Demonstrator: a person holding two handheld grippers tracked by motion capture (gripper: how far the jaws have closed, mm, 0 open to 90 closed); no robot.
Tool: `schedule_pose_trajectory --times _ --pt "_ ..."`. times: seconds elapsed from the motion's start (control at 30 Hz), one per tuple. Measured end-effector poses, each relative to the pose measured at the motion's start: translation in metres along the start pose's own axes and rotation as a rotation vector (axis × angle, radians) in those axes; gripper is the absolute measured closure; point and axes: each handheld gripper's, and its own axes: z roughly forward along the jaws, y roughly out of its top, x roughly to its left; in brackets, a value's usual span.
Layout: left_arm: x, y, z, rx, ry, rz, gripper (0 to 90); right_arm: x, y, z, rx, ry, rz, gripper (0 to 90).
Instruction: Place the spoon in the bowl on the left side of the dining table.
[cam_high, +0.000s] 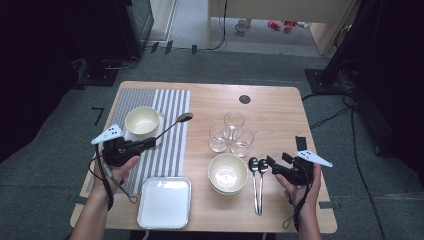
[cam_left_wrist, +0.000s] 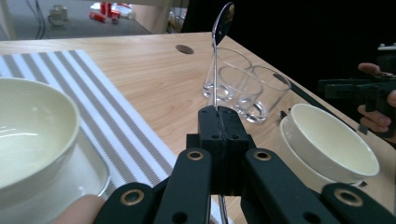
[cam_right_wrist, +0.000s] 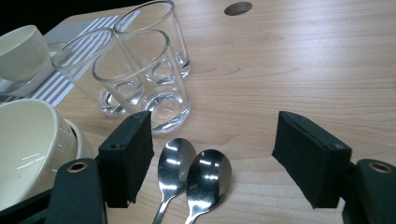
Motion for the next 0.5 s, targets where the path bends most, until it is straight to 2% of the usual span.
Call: schedule_pose_trajectory --times 0.5 --pt "0.026 -0.005 -0.020 -0.023 0.093 -0.048 90.0 -0.001 -0.002 0.002 0.007 -0.011 0.004 29.4"
